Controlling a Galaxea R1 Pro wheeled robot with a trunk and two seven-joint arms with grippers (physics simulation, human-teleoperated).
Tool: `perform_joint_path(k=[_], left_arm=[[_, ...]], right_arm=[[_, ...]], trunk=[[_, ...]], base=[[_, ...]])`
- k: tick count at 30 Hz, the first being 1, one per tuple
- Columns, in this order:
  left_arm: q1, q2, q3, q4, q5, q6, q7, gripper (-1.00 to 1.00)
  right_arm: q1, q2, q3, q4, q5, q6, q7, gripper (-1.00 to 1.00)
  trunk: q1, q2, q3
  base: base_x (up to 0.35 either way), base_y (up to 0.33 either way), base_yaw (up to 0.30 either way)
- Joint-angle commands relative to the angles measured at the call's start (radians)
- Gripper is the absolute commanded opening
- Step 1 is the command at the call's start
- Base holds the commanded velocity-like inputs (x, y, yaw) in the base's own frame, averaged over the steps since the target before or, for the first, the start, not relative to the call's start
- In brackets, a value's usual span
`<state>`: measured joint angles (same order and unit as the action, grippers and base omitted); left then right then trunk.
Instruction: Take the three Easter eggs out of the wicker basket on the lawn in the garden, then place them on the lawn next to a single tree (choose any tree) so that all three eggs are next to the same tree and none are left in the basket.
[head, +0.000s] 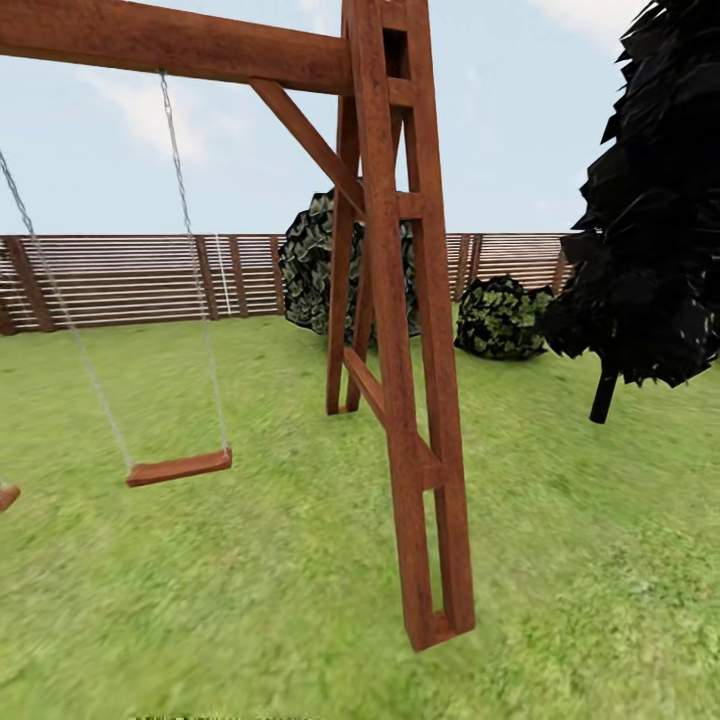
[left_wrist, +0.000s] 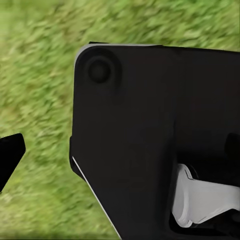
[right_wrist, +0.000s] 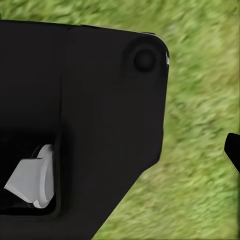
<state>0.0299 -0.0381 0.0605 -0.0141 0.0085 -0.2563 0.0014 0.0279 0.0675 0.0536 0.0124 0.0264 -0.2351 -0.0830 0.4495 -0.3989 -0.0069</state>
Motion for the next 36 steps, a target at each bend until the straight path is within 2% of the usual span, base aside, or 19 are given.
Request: perform_joint_path(k=[1,22,36], left_arm=[[0.0,0.0,0.005,-0.001,0.001,-0.002,0.0,1.0],[0.0,0.0,0.003,-0.001,-0.001,-0.004,-0.006,1.0],[0.001,0.0,0.002,-0.001,-0.001,-0.004,-0.006,1.0]], right_arm=[[0.0,0.0,0.005,0.001,0.003,-0.003,-0.006,1.0],[0.0,0.0,0.005,0.001,0.003,0.002,-0.006,1.0],[0.0,0.0,0.005,0.001,0.003,0.001,-0.006,1.0]], trunk=[[0.0,-0.001,-0.001],[0.0,-0.001,-0.001],[0.0,-0.001,-0.001]], base=[[0.0,0.0,0.292],[-0.001,0.0,0.288],[-0.084,0.0,0.286]])
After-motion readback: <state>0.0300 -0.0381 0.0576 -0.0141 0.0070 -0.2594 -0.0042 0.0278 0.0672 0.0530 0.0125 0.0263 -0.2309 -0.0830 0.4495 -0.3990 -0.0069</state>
